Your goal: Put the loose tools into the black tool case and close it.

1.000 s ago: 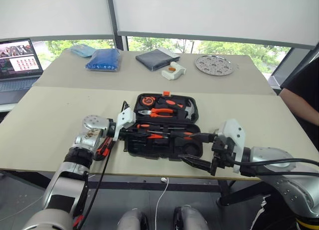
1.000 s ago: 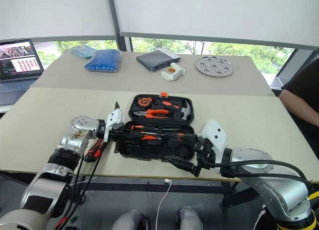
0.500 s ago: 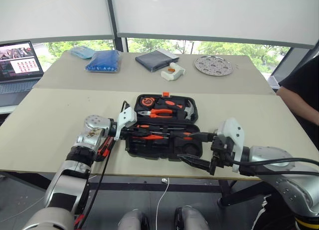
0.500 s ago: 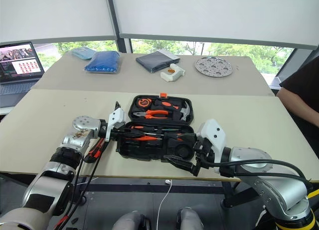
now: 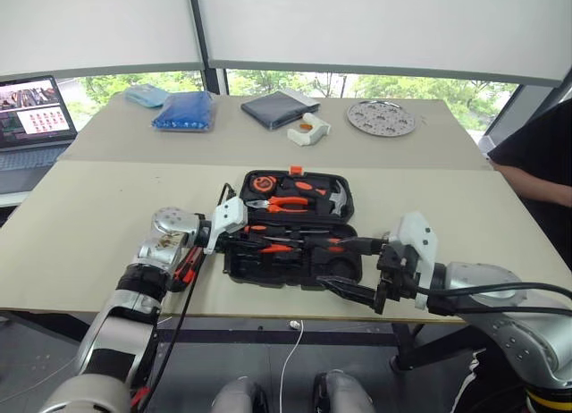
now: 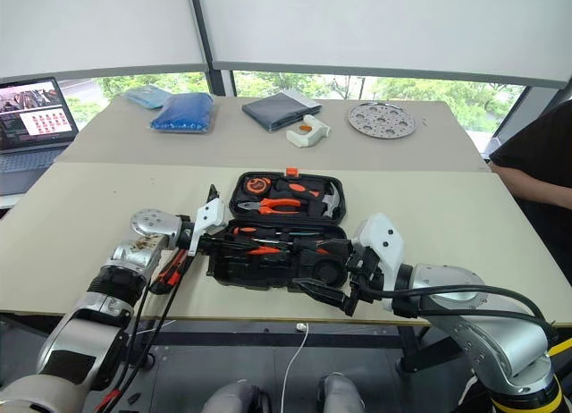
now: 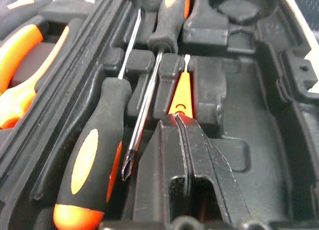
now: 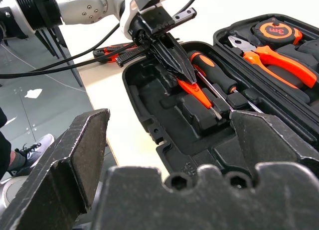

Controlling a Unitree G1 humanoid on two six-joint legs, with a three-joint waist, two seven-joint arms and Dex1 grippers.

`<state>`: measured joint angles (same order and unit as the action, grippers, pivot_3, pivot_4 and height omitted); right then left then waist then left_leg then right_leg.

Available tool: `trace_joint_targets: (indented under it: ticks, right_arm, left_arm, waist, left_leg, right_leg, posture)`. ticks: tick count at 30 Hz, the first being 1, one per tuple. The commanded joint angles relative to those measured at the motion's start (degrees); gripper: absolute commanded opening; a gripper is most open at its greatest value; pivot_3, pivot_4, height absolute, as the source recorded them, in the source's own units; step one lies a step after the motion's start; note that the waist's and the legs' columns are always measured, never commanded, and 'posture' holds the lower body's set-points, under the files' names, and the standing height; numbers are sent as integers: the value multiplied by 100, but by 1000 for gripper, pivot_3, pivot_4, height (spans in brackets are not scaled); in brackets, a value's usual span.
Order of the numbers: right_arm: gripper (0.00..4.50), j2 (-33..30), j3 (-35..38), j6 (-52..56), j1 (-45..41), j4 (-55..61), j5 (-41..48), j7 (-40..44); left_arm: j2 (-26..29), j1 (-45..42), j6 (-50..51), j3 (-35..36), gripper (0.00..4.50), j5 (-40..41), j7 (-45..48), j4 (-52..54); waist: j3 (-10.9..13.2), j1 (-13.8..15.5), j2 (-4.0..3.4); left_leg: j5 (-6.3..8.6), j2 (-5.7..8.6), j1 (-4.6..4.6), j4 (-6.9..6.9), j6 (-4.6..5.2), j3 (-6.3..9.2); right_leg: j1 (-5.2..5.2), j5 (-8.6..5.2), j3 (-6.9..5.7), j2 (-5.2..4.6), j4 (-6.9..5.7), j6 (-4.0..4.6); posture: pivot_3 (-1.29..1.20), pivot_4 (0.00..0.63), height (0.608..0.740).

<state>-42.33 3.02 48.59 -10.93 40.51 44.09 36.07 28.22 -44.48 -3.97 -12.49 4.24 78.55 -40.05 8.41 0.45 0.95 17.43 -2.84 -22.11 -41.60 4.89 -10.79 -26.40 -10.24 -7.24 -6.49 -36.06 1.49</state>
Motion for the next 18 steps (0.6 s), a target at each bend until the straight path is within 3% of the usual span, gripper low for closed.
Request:
trace_joint_targets:
  ticks: [1,3,6,10,16,18]
  right_arm:
    - [4500,11,58,-76,-50,129,60,1]
    - [4500,11,15,-84,-93,112,46,25]
    - [4500,-54,17,-99,-389,-59,77,194]
    - [4500,-110,-97,-189,-636,-268,-8,499]
    - [4500,-140,-554,-446,-1038,-550,-256,1077]
    - [4500,-128,-678,-529,-1193,-667,-321,1265]
  left_arm:
    - [242,352,260,-242,27,-332,75,-106]
    - [427,348,497,-12,27,-112,124,168]
    - [1137,333,1840,1023,724,873,116,1213]
    - [1937,972,3330,2091,2224,1696,-283,2628]
    - [2468,3313,4180,3597,4468,1909,-1120,4276]
    - [2446,4080,4254,3928,4468,1866,-1332,4692]
  waist:
    - [-6,-9,0]
    - [-6,-36,1]
    - [-1,-131,7]
    - [16,-166,36]
    - [18,-129,32]
    - [23,-128,42]
  left_leg:
    - [1,0,2,1,-1,0]
    - [2,-1,2,2,-3,0]
    - [3,-5,-4,6,-12,0]
    - [-40,-11,-76,7,-81,5]
    - [-40,14,-57,49,-82,2]
    - [-39,19,-56,59,-83,-1]
  right_leg:
    - [1,-1,0,0,0,1]
    - [0,-3,1,0,0,3]
    - [-11,-4,4,1,-1,6]
    - [-84,-8,12,19,-11,15]
    - [-78,-37,11,5,-2,-4]
    - [-78,-41,4,3,3,-4]
  posture:
    - [0,150,718]
    - [0,150,718]
    - [0,150,718]
    - [0,150,718]
    - [0,150,718]
    - [0,150,718]
